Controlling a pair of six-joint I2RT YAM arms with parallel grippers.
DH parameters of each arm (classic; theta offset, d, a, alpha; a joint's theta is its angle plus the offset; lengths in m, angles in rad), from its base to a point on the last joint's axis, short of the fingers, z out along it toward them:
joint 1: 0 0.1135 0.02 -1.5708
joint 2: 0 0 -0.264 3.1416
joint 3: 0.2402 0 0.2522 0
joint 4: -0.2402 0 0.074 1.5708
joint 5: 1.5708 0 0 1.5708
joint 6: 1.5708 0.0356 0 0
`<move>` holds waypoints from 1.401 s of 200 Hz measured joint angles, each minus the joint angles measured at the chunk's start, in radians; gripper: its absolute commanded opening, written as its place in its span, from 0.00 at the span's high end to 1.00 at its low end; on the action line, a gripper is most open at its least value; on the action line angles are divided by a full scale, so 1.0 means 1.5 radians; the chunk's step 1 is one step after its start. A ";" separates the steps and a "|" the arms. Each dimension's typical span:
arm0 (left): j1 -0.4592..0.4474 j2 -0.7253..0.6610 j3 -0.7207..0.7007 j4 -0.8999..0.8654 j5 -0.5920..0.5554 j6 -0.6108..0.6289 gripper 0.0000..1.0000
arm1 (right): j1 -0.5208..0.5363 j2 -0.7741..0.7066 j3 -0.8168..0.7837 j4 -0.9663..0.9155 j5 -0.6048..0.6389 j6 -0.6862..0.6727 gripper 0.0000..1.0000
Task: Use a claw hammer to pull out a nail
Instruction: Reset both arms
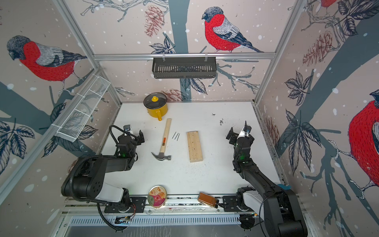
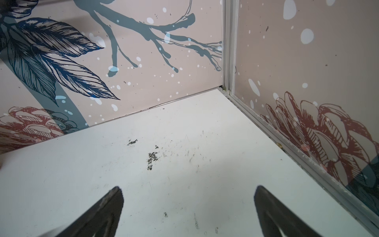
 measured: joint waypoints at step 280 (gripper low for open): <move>0.022 0.002 -0.010 0.007 0.102 -0.014 0.02 | -0.068 0.292 -0.048 0.366 -0.104 -0.148 0.00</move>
